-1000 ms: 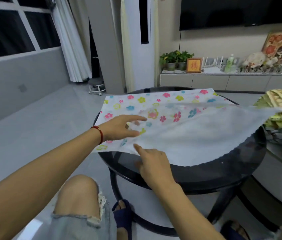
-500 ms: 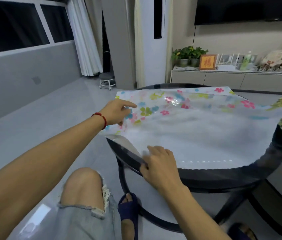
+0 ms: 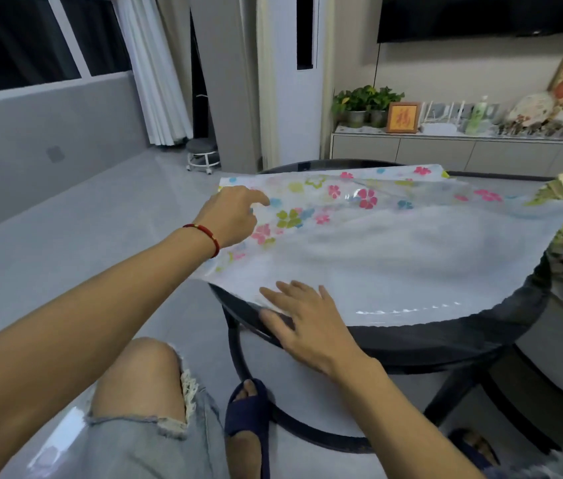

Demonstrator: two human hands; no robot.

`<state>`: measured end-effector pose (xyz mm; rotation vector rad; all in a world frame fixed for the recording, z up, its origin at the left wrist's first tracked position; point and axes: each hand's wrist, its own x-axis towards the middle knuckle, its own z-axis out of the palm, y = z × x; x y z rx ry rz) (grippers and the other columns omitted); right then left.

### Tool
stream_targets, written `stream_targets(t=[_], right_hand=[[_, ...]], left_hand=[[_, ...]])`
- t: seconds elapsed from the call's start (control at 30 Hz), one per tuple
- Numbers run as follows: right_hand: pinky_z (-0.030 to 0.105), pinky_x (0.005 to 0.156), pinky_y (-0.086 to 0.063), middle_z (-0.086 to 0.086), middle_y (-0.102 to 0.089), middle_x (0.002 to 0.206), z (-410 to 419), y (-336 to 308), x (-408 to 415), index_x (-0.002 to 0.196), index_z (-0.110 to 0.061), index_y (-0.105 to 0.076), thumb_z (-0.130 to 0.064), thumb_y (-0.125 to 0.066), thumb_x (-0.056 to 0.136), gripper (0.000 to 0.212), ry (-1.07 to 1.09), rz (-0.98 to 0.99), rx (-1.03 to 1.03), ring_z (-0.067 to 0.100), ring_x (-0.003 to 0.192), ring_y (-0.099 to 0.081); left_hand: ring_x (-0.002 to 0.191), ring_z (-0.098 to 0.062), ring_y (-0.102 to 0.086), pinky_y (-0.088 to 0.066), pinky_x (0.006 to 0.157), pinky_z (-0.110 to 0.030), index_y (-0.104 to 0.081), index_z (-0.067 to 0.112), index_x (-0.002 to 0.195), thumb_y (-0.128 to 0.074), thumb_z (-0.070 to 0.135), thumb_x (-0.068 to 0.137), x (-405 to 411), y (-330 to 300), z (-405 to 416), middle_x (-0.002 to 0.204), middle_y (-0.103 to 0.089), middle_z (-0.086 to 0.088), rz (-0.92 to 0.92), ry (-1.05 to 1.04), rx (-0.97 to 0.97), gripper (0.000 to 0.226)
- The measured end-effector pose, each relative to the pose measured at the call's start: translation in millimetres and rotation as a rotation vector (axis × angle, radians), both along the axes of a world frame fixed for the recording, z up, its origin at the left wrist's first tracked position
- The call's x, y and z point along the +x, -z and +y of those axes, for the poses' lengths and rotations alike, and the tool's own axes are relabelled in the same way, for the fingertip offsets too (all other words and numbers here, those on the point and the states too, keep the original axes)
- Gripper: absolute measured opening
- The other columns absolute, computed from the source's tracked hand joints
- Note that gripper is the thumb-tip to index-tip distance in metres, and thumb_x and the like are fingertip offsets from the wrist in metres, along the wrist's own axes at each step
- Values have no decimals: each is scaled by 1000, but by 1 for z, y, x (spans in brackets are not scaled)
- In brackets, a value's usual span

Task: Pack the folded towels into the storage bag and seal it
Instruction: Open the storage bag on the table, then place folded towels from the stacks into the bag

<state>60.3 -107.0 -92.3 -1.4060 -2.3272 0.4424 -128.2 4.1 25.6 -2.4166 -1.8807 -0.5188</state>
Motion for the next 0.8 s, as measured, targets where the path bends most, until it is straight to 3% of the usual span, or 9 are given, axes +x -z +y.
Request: stream_targets(t=[0.07, 0.17, 0.23, 0.33, 0.5, 0.57, 0.67, 0.73, 0.8], right_hand=[[66, 123, -5, 0, -29, 171, 13, -5, 43, 158, -41, -37, -57, -29, 106, 55, 251, -52, -41, 26, 159, -15], [77, 117, -4, 12, -6, 174, 30, -9, 104, 161, -47, -15, -69, -23, 100, 66, 557, -360, -224, 46, 157, -1], [81, 113, -5, 15, -4, 172, 36, -4, 127, 158, -49, -15, -79, -24, 93, 72, 568, -406, -334, 53, 154, 0], [81, 113, -1, 13, -2, 173, 45, 8, 146, 159, -51, -9, -85, -22, 90, 78, 459, -425, -301, 53, 154, 3], [76, 118, -3, 8, -7, 172, 52, -1, 174, 160, -51, -12, -77, -29, 96, 71, 324, -418, -274, 45, 156, -2], [64, 123, -14, 5, -20, 172, 45, -16, 192, 161, -44, -24, -64, -41, 101, 66, 292, -329, -289, 35, 156, -21], [39, 102, -51, -4, -70, 136, 24, -54, 233, 130, -29, -70, -38, -57, 99, 35, 359, -26, -138, 21, 119, -66], [36, 84, -58, -6, -79, 106, 13, -79, 271, 108, -23, -79, -29, -61, 96, 23, 516, 99, 96, 19, 95, -73], [39, 79, -59, 4, -80, 99, 7, -99, 319, 107, -17, -81, -20, -62, 95, 22, 738, 122, 325, 26, 88, -72]], left_hand=[[125, -33, -47, -50, 89, -46, -64, 32, 122, -55, 8, 83, 18, -1, -8, 145, -45, -7, 187, 122, -8, 47], [132, -35, -37, -47, 92, -51, -60, 39, 126, -63, 24, 85, 63, 3, -16, 157, -30, -7, 422, 327, 59, 43], [131, -36, -38, -47, 89, -51, -53, 40, 133, -64, 32, 86, 102, 13, -17, 158, -28, -7, 589, 450, 91, 49], [124, -37, -44, -47, 84, -48, -38, 39, 143, -64, 31, 88, 158, 27, -10, 156, -29, -7, 732, 546, 123, 61], [112, -30, -57, -51, 71, -35, -35, 36, 146, -70, 38, 85, 217, 22, 16, 147, -44, -2, 674, 553, 104, 70], [117, -27, -57, -49, 66, -31, -34, 34, 148, -72, 41, 83, 226, 18, 31, 147, -46, 1, 582, 542, 68, 76], [139, -24, -40, -50, 96, -42, -28, 30, 152, -76, 50, 75, 231, 11, 47, 160, -29, 4, 400, 522, -51, 93], [144, -21, -32, -41, 109, -42, -24, 29, 154, -78, 54, 71, 230, 7, 51, 163, -20, 6, 318, 515, -91, 101], [146, -21, -29, -36, 114, -42, -22, 27, 154, -79, 57, 70, 230, 3, 52, 164, -18, 5, 236, 506, -127, 106]])
